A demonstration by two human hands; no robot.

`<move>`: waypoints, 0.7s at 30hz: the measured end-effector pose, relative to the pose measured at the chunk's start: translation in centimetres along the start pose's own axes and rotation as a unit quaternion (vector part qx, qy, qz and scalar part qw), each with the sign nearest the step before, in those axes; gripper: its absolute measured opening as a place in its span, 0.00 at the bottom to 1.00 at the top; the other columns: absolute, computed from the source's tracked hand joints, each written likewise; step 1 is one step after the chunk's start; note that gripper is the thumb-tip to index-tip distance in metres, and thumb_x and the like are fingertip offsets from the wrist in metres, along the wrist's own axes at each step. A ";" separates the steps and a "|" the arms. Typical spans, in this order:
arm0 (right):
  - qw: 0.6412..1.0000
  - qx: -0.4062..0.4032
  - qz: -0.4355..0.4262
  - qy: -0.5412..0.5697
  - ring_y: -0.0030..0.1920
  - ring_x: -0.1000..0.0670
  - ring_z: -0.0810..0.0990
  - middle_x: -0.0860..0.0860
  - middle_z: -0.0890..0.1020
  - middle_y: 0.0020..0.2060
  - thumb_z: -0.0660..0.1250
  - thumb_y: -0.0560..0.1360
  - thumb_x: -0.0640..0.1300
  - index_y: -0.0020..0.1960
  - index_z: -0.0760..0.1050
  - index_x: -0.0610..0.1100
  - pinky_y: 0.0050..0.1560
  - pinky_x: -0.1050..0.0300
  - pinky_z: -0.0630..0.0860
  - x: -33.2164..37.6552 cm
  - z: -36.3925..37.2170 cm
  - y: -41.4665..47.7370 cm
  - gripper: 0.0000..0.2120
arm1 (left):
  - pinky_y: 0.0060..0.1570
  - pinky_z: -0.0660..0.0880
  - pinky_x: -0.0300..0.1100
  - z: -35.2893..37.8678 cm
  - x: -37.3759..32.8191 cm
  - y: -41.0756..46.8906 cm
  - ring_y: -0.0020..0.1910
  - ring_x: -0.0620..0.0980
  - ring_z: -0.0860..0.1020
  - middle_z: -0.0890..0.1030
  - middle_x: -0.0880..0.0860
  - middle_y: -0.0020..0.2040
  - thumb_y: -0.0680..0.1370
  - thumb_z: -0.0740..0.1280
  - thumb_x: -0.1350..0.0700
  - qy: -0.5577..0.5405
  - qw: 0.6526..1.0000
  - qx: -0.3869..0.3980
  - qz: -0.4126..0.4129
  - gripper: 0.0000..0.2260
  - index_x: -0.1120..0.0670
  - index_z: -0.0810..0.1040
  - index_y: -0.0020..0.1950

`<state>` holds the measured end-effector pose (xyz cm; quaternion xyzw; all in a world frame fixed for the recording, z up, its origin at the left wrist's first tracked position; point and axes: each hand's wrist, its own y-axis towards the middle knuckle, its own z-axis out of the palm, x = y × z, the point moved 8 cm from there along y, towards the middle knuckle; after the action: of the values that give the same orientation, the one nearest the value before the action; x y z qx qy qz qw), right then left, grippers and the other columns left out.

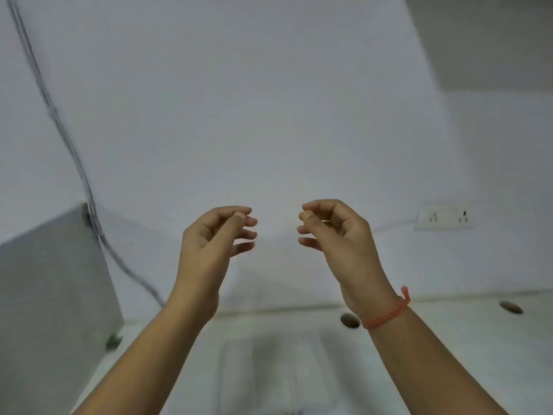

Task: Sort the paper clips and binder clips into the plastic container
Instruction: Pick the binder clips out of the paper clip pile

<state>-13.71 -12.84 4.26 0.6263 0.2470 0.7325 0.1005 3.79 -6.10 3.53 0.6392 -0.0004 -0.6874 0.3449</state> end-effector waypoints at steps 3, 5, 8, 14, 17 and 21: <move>0.998 0.008 0.040 -0.041 0.46 0.43 0.81 0.49 0.81 0.42 0.67 0.75 0.40 0.47 0.80 0.44 0.47 0.54 0.82 -5.8 -1.0 -4.6 0.04 | 0.44 0.81 0.44 -0.7 5.8 -4.6 0.40 0.51 0.81 0.84 0.52 0.40 0.78 0.63 0.62 0.009 0.999 -0.015 -0.038 0.08 0.55 0.82 0.45; 0.992 0.030 0.094 -0.073 0.45 0.45 0.82 0.50 0.82 0.43 0.68 0.74 0.41 0.47 0.80 0.45 0.49 0.51 0.82 -11.5 -1.7 -9.5 0.03 | 0.43 0.80 0.43 -1.2 11.1 -9.5 0.40 0.50 0.82 0.84 0.51 0.39 0.77 0.63 0.61 0.034 0.996 -0.009 -0.081 0.08 0.54 0.82 0.45; 0.974 0.060 0.175 -0.127 0.46 0.48 0.82 0.52 0.83 0.43 0.68 0.74 0.42 0.46 0.80 0.47 0.50 0.52 0.81 -20.2 -3.1 -16.9 0.03 | 0.43 0.80 0.44 -2.7 19.5 -17.2 0.41 0.47 0.82 0.84 0.49 0.40 0.76 0.65 0.59 0.122 0.982 0.005 -0.146 0.07 0.50 0.82 0.45; 0.924 0.148 0.233 -0.264 0.36 0.58 0.78 0.56 0.81 0.37 0.69 0.73 0.43 0.45 0.79 0.49 0.39 0.67 0.74 -32.2 -5.8 -28.2 0.02 | 0.37 0.73 0.33 -5.6 29.1 -27.0 0.39 0.39 0.78 0.80 0.41 0.42 0.75 0.66 0.53 0.386 0.910 0.092 -0.119 0.04 0.45 0.80 0.47; 0.902 0.152 0.194 -0.353 0.38 0.57 0.77 0.56 0.80 0.40 0.69 0.73 0.45 0.46 0.79 0.50 0.38 0.70 0.71 -33.8 -7.3 -31.4 0.02 | 0.38 0.71 0.34 -6.6 31.5 -30.0 0.40 0.42 0.76 0.79 0.45 0.45 0.75 0.66 0.53 0.455 0.880 0.099 -0.094 0.06 0.48 0.81 0.50; 0.884 0.140 0.133 -0.425 0.44 0.53 0.77 0.52 0.79 0.46 0.68 0.72 0.43 0.50 0.79 0.49 0.45 0.63 0.72 -33.4 -7.9 -32.0 0.08 | 0.40 0.66 0.32 -6.3 33.4 -32.1 0.46 0.47 0.77 0.79 0.48 0.48 0.76 0.65 0.55 0.494 0.862 0.103 -0.050 0.08 0.52 0.81 0.51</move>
<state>-20.05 -2.51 -41.09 0.9122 0.1952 0.3600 0.0086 -4.04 5.28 -41.19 0.9263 0.1308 -0.2933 0.1971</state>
